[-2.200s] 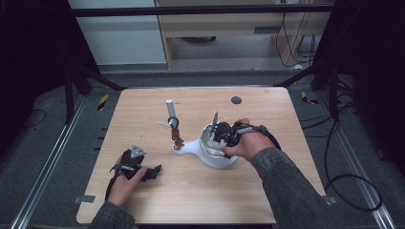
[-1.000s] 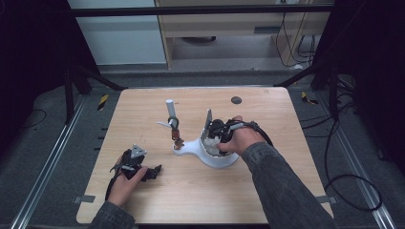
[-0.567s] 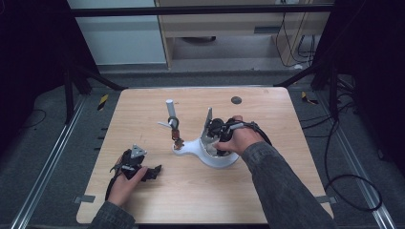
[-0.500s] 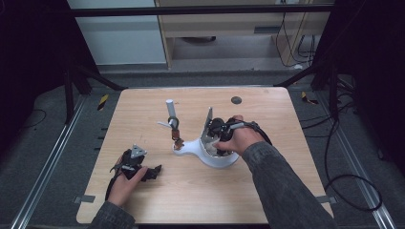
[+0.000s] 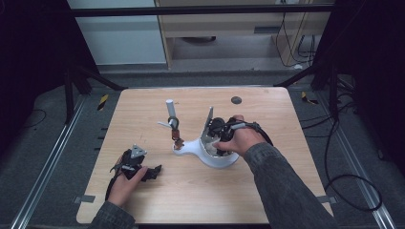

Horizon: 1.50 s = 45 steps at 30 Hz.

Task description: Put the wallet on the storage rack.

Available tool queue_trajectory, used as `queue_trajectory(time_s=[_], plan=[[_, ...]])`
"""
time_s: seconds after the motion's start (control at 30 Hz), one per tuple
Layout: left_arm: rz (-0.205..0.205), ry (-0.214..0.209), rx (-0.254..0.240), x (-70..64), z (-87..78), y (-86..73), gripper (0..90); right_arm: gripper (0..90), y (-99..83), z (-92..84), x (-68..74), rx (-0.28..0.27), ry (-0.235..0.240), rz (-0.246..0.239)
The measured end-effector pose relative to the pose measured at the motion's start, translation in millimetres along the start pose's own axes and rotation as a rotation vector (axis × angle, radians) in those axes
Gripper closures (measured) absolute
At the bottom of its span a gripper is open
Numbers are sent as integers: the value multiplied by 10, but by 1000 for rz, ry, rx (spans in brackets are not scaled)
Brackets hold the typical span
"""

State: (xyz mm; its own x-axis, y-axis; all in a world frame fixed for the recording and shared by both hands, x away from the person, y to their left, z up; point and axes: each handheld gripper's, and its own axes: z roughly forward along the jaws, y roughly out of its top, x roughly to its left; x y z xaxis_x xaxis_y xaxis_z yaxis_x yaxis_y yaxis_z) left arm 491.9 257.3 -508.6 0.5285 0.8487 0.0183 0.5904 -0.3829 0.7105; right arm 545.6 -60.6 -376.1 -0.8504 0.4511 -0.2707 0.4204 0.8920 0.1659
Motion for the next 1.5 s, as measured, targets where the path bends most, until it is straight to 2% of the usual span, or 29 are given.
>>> queue_trajectory(time_s=[0.27, 0.6, 0.73, 0.83, 0.97, 1.2, 1.23, 1.3, 1.37, 1.5], plan=[[-1, 0, -2, 0, 1, -1, 0, 144, -48, -44, 14, -24, 0, 12], [0, 0, -2, 0, 1, -1, 0, 72, -125, -199, 33, -94, -12, 42], [0, 0, -2, 0, 2, -1, 0, 63, -160, -244, 31, -115, -13, 43], [0, 0, -2, 0, 2, -1, 0, 64, -208, -276, 26, -138, 3, 55], [0, 0, -2, 1, 2, -1, 0, 59, -285, -310, 6, -161, -6, 67], [0, 1, -3, -1, 2, -1, 0, 54, -471, -344, -71, -205, -4, 123], [-3, 0, -3, -5, 3, -1, 0, 54, -559, -363, -103, -231, -16, 142], [-3, 0, -3, -6, 3, -1, 0, 54, -591, -369, -115, -241, -19, 151], [0, -1, 0, -7, 2, 0, 0, 57, -747, -398, -161, -280, -28, 200], [1, -2, 0, -9, 3, 1, 0, 63, -888, -403, -204, -314, -53, 234]])
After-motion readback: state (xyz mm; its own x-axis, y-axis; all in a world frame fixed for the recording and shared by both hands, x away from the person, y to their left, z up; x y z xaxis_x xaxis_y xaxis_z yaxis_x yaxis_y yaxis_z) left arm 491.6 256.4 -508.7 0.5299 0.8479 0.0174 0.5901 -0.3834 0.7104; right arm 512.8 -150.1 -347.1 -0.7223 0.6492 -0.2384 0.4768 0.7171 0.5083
